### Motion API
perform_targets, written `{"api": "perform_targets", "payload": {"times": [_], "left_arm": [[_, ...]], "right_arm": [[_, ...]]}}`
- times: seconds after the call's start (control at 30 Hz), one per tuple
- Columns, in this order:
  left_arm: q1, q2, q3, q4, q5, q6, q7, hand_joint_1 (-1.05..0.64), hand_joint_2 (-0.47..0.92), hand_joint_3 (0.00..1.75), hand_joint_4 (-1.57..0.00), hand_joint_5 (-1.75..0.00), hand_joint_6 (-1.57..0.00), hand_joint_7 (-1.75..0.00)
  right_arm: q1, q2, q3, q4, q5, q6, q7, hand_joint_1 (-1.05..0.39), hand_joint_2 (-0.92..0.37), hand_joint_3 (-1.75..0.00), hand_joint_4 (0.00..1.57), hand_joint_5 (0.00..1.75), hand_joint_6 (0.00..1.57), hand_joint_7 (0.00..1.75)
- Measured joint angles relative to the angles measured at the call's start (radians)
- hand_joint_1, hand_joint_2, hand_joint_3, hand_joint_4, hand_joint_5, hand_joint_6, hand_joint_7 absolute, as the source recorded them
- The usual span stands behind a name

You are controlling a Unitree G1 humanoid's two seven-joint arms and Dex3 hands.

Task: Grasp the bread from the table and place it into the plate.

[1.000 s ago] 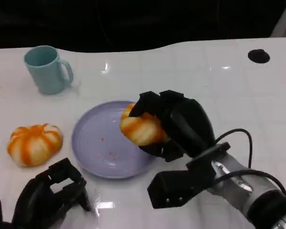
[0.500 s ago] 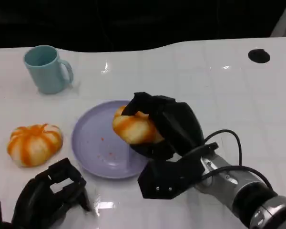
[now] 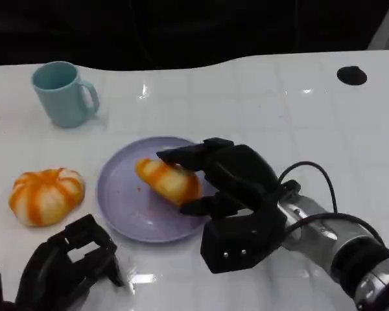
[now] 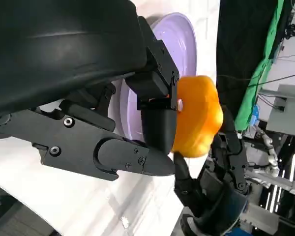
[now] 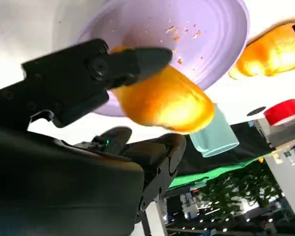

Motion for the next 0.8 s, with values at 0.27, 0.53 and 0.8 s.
{"api": "perform_targets", "payload": {"times": [0.27,0.53,0.8], "left_arm": [[0.002,-0.001,0.0,-0.004,0.0,0.0,0.0,-0.51,0.92,0.17,-0.77,-1.68,-0.7,-1.4],[0.003,-0.003,0.0,-0.005,0.0,0.0,0.001,-0.52,0.92,0.16,-0.79,-1.64,-0.72,-1.36],[0.003,-0.006,-0.002,-0.005,0.001,-0.004,0.01,-0.5,0.92,0.17,-0.79,-1.64,-0.72,-1.36]], "right_arm": [[0.064,-0.03,-0.008,-0.116,0.043,-0.003,0.093,-0.76,-0.92,-0.34,0.06,0.21,0.19,0.0],[0.144,-0.08,-0.039,-0.236,0.091,-0.046,0.145,-0.75,-0.92,-0.32,0.07,0.26,0.18,0.0],[0.255,-0.126,-0.118,-0.385,0.255,-0.141,0.269,-0.7,-0.92,-0.26,0.11,0.33,0.24,0.03]]}}
